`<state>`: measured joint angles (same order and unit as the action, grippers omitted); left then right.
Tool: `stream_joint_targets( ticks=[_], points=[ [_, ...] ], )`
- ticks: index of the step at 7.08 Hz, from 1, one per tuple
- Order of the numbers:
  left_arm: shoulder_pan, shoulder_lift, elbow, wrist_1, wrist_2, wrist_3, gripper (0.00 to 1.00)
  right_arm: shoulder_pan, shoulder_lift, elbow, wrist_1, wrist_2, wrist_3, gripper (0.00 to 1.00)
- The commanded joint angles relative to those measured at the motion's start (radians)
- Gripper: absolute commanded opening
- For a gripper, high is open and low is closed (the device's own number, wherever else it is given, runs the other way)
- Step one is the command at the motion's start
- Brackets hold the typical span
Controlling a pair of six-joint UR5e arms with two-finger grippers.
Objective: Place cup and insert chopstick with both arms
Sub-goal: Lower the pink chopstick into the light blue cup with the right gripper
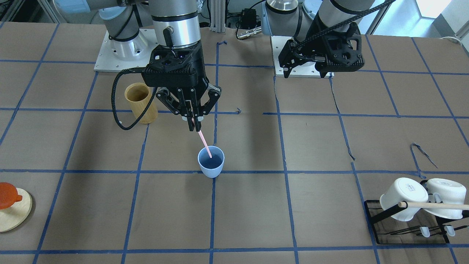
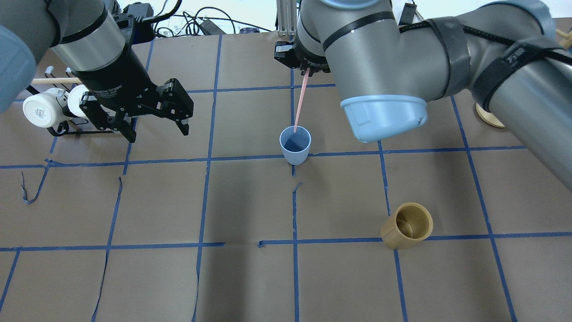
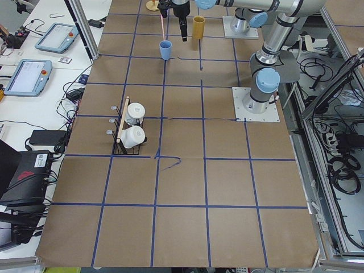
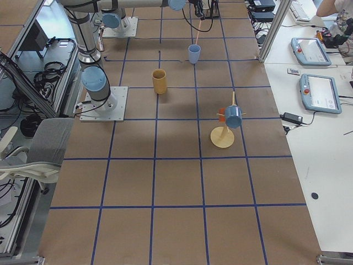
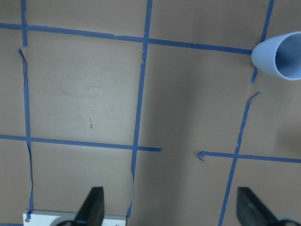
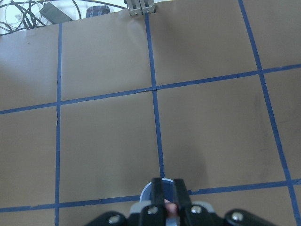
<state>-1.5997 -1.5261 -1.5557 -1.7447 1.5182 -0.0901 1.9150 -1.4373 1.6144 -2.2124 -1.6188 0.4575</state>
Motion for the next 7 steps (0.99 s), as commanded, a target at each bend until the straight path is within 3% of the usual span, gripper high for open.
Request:
stream_joint_targets(
  ticks=[1,2,4,5,7],
  points=[
    [-0.003,-0.002,-0.003,0.005,0.000,0.056,1.00,0.001,-0.003,0.074,-0.110,-0.007,0.004,0.20],
    [-0.003,0.000,-0.012,0.008,0.000,0.056,1.00,0.001,-0.003,0.078,-0.112,-0.007,0.004,0.24],
    [-0.002,0.004,-0.012,0.008,0.002,0.056,1.00,0.004,-0.003,0.088,-0.110,-0.048,0.009,0.76],
    [-0.002,0.003,-0.012,0.014,0.002,0.056,1.00,0.004,-0.006,0.087,-0.106,-0.052,0.009,0.90],
    [-0.002,0.004,-0.014,0.022,0.002,0.056,1.00,0.002,-0.011,0.064,-0.069,-0.067,-0.011,0.90]
  ],
)
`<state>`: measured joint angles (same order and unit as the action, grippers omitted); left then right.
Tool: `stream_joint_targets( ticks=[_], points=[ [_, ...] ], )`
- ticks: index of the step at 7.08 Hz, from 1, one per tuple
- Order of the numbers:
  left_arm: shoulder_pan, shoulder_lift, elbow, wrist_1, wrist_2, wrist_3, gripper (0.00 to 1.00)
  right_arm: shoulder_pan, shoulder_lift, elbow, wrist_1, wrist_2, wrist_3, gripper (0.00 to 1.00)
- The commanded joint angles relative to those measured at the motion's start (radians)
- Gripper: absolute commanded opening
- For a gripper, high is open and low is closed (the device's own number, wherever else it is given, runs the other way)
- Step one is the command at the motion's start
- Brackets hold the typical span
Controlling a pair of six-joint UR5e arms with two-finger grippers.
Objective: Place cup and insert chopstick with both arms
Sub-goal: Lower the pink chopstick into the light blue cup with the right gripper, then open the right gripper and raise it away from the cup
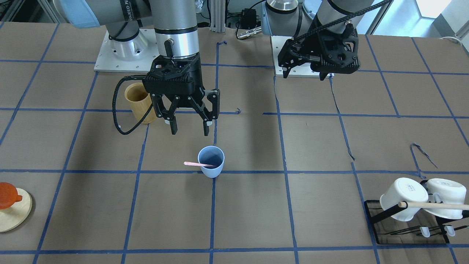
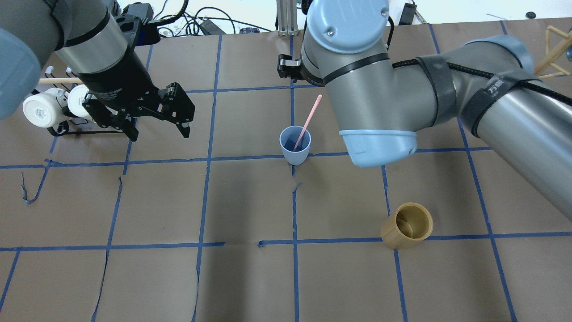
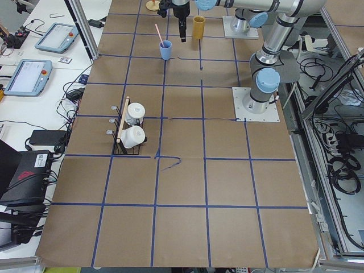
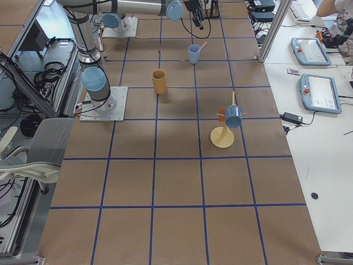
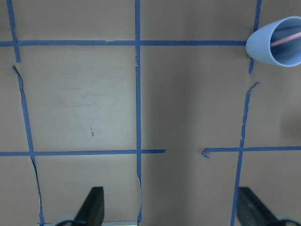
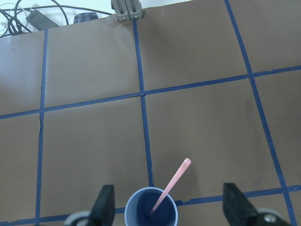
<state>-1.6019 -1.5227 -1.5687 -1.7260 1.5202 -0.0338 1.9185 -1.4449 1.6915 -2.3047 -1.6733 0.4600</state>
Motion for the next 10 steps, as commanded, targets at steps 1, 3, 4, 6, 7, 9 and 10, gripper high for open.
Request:
stream_joint_targets(
  ticks=[1,3,4,6,7,9,10],
  points=[
    [0.000,-0.002,0.001,0.006,-0.002,0.000,1.00,-0.022,-0.009,-0.048,0.154,-0.005,-0.027,1.00],
    [0.000,-0.001,-0.001,0.023,-0.002,0.000,1.00,-0.039,-0.031,-0.142,0.502,-0.009,-0.177,1.00],
    [-0.001,-0.001,-0.001,0.023,-0.002,0.002,1.00,-0.062,-0.058,-0.144,0.606,-0.011,-0.188,1.00],
    [0.007,-0.002,0.001,0.025,-0.002,0.000,1.00,-0.154,-0.069,-0.142,0.689,-0.013,-0.312,1.00],
    [0.010,0.001,-0.001,0.023,0.000,0.002,1.00,-0.186,-0.077,-0.142,0.695,0.001,-0.322,1.00],
    [0.008,-0.002,-0.001,0.025,-0.002,0.002,1.00,-0.194,-0.084,-0.148,0.705,0.001,-0.317,1.00],
    [0.008,-0.002,-0.001,0.025,-0.002,0.002,1.00,-0.200,-0.095,-0.141,0.706,-0.002,-0.336,1.00]
  ],
)
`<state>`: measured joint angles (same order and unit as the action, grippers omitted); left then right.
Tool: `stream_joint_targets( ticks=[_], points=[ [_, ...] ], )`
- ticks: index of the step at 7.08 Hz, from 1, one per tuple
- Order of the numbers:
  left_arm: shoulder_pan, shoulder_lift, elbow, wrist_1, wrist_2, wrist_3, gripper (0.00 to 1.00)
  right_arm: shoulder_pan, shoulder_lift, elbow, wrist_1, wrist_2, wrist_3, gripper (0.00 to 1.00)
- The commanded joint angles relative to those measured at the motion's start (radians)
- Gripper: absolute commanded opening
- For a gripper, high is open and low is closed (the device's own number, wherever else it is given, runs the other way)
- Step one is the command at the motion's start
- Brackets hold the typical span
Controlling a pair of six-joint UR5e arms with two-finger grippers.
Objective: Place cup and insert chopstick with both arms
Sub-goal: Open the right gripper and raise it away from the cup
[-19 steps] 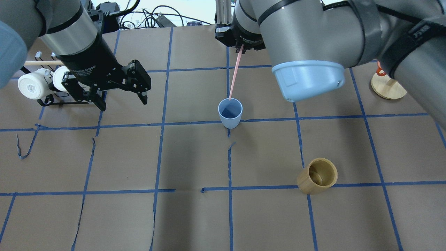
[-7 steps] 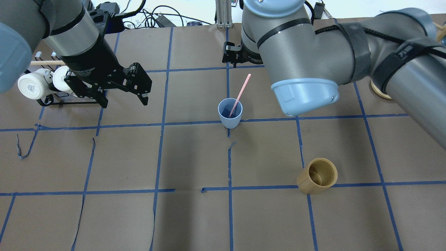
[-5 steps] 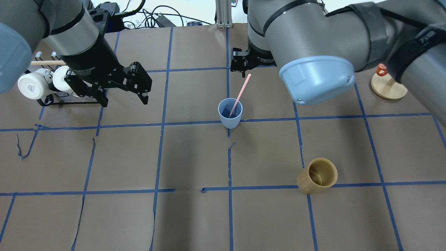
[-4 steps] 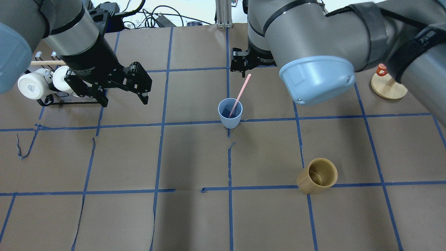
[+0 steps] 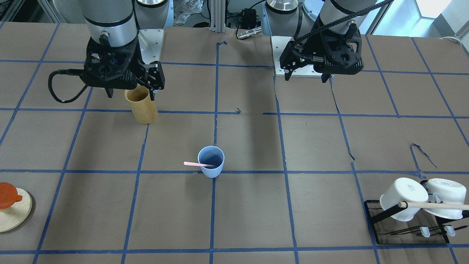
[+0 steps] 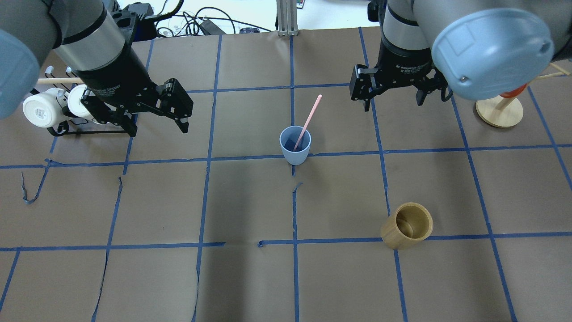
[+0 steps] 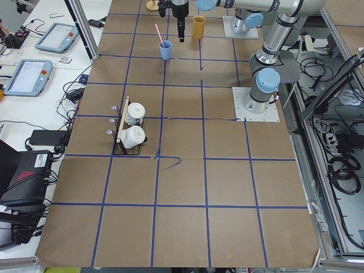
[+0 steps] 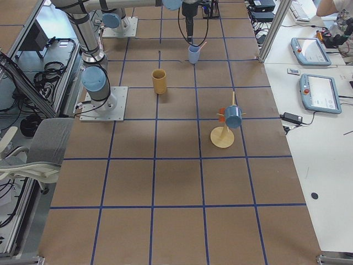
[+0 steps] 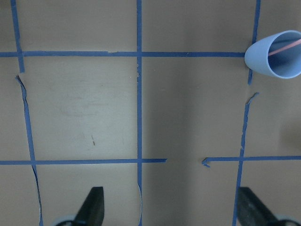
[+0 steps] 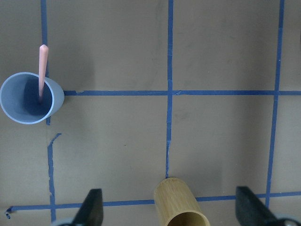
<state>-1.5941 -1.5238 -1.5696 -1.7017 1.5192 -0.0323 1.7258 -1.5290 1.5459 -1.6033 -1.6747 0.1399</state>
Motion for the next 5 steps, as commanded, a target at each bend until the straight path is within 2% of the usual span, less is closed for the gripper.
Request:
stream_joint_targets(
  ticks=[1,2,5],
  points=[
    [0.000,0.001,0.000,-0.001,-0.001,0.000,1.00,-0.014,-0.022,0.007,0.025,-0.002,-0.095,1.00],
    [0.000,0.001,-0.001,-0.001,-0.001,0.000,1.00,-0.031,-0.042,0.010,0.054,0.001,-0.152,1.00],
    [0.000,0.001,-0.001,-0.003,0.001,0.000,1.00,-0.075,-0.077,0.020,0.046,0.006,-0.082,0.99]
  ],
)
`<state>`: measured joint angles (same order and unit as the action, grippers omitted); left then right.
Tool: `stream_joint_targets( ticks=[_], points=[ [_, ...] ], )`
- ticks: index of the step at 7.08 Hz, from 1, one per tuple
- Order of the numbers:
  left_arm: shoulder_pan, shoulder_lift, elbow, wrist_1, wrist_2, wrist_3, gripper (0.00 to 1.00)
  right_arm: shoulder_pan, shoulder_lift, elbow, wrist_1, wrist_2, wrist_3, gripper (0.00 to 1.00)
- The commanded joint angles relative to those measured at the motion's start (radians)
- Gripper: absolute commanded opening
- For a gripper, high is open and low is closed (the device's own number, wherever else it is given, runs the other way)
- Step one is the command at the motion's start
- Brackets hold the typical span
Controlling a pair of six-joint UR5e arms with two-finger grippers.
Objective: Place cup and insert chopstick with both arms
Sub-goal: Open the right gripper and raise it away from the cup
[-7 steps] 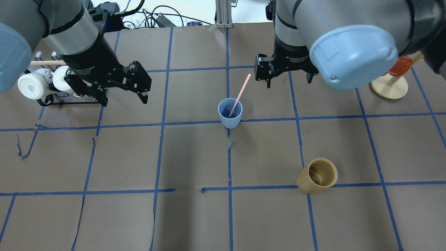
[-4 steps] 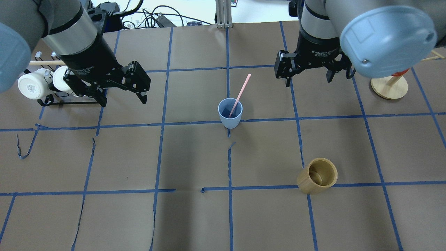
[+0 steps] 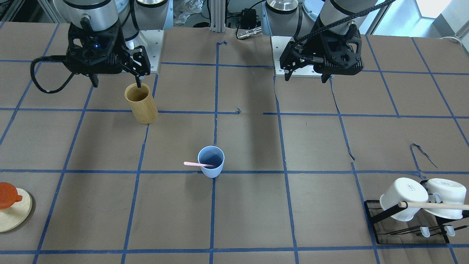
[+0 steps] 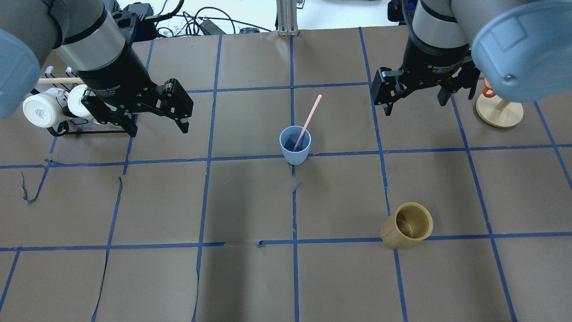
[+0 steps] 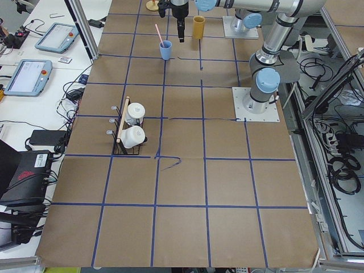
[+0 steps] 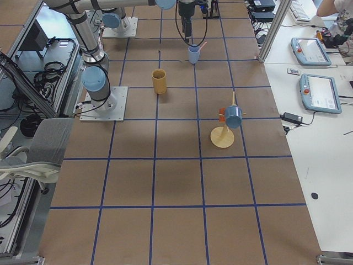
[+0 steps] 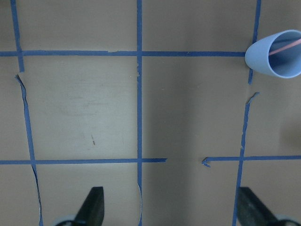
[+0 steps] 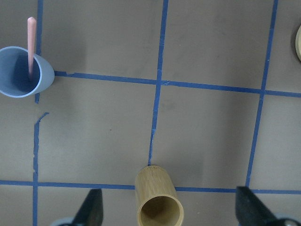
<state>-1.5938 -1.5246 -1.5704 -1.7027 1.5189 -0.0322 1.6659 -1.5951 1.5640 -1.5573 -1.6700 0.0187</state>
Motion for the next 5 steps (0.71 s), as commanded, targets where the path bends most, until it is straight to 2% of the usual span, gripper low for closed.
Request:
stream_joint_targets(
  ticks=[1,5],
  points=[
    [0.000,0.000,0.000,0.000,0.001,0.000,1.00,-0.018,-0.023,0.004,0.008,0.001,0.097,0.99],
    [0.002,0.009,-0.016,0.000,0.009,0.002,1.00,-0.023,-0.025,0.005,0.011,0.003,0.101,0.99]
  ],
)
